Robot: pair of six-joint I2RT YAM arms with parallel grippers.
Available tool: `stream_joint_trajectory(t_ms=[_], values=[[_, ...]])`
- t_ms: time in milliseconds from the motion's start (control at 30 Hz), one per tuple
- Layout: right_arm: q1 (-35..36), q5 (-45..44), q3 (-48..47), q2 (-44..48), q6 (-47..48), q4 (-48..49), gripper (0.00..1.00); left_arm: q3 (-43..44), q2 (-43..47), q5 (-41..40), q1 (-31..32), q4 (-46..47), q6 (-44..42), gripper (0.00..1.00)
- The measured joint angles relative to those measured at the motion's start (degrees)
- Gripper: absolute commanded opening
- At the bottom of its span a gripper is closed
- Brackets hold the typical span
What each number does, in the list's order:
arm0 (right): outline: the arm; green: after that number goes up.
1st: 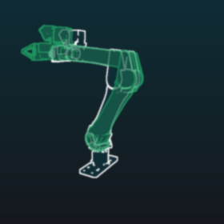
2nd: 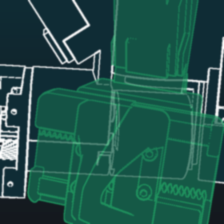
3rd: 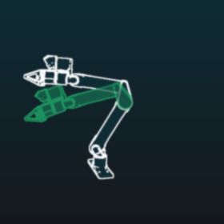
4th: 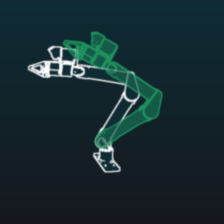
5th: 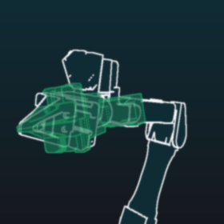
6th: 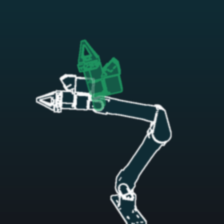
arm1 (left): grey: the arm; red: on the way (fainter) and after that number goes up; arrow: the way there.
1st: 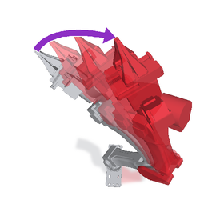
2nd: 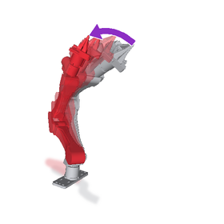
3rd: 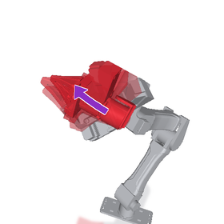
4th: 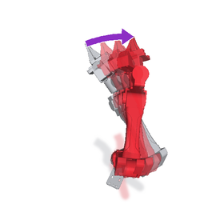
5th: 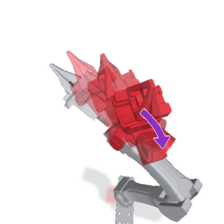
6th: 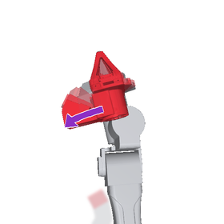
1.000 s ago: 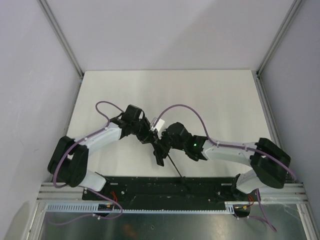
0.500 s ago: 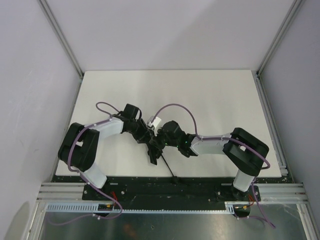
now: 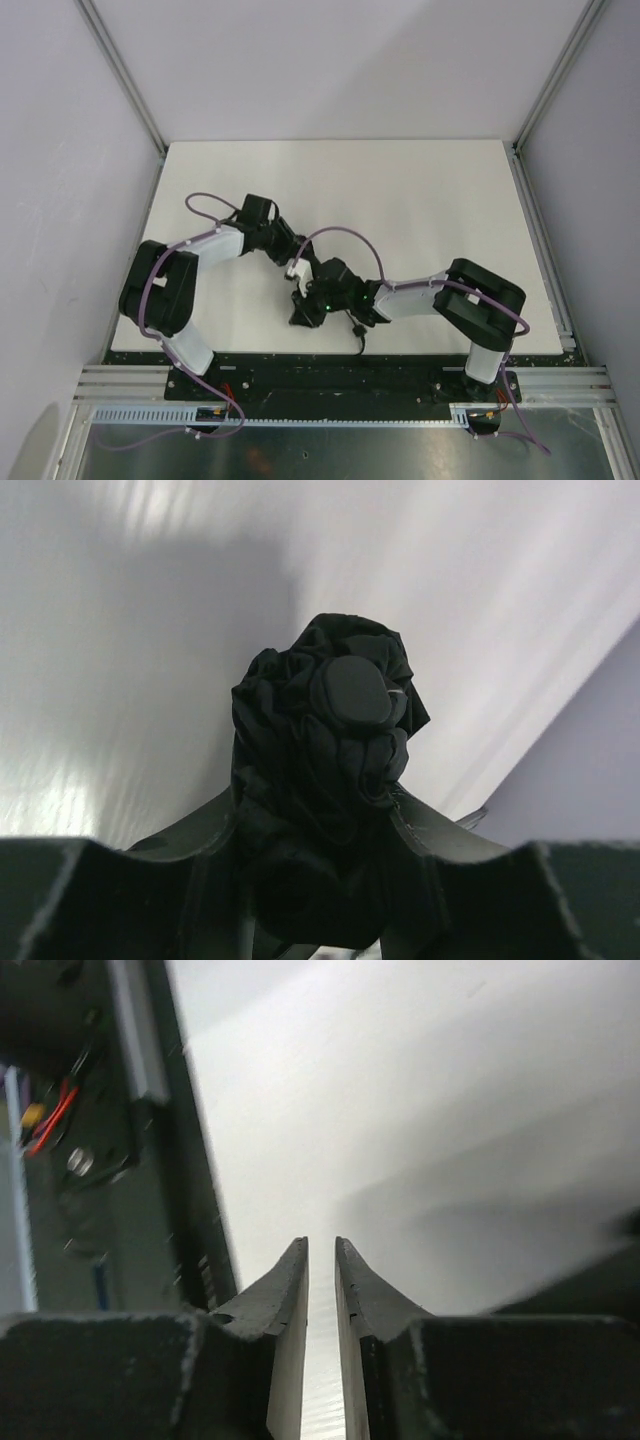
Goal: Put away the umbrella
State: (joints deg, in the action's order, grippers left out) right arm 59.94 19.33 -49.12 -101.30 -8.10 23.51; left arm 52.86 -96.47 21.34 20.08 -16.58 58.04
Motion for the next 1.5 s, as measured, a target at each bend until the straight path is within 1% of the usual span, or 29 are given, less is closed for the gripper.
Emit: stream_joint_trajectory(t_ms=[133, 233, 300, 367, 500, 600, 667, 767, 867, 933, 967, 1100, 1200, 1267, 1433, 1500], values=[[1.40, 5.73, 2.78, -1.84, -2.93, -0.61, 0.22, 2.69, 0.02, -0.70, -1.86, 6.21, 0.74, 0.00], [-0.09, 8.15, 4.15, -1.79, -5.44, -1.16, 0.33, 2.99, 0.02, -1.11, -2.36, 8.11, 0.87, 0.00], [-0.85, 8.87, 4.52, 0.44, -6.97, -2.45, 0.39, 2.99, 0.04, -1.18, -2.36, 8.46, 0.76, 0.00], [-2.10, 9.88, 4.57, 5.95, -9.09, -3.61, 0.41, 2.95, 0.31, -1.05, -2.36, 9.27, 0.11, 0.00], [-6.16, 13.25, 4.28, 21.07, -12.85, -3.61, 0.48, 2.71, 2.82, -0.33, -2.36, 13.20, -3.04, 0.00], [-12.72, 14.49, 3.48, 31.50, -14.47, -5.03, 0.51, 2.69, 7.85, -0.15, -2.36, 16.70, -8.13, 0.00], [-18.32, 14.71, 3.21, 36.52, -14.91, -7.17, 0.52, 2.75, 12.66, -0.13, -2.34, 19.04, -12.57, 0.00], [-24.15, 14.58, 3.23, 39.98, -15.23, -11.41, 0.52, 3.58, 18.93, -0.35, -1.86, 21.49, -19.78, 0.00], [-28.26, 14.64, 3.23, 41.42, -15.21, -16.00, 0.53, 4.28, 25.18, -4.72, 1.60, 23.76, -30.18, 0.00], [-30.08, 14.78, 3.26, 41.94, -15.21, -17.99, 0.53, 4.28, 28.50, -8.26, 5.64, 25.14, -36.94, 0.00], [-30.91, 14.82, 3.26, 42.23, -15.19, -18.91, 0.53, 4.26, 30.16, -10.88, 8.63, 26.08, -40.96, 0.00], [-32.87, 15.02, 3.26, 43.47, -14.97, -21.27, 0.53, 1.68, 32.17, -18.01, 15.74, 31.21, -49.51, 0.00], [-33.42, 15.04, 3.26, 44.54, -14.23, -23.30, 0.53, -4.20, 31.12, -22.88, 18.14, 34.95, -52.09, 0.00], [-33.55, 15.02, 3.26, 45.09, -13.84, -24.57, 0.53, -9.40, 28.41, -26.12, 19.71, 36.83, -52.30, 0.00], [-33.55, 15.04, 4.04, 45.46, -13.07, -26.25, 0.52, -18.05, 19.65, -30.58, 25.33, 39.23, -50.34, 0.00], [-33.55, 15.06, 4.92, 45.46, -12.92, -26.43, 0.52, -20.20, 17.88, -31.98, 26.88, 43.93, -48.26, 0.00]])
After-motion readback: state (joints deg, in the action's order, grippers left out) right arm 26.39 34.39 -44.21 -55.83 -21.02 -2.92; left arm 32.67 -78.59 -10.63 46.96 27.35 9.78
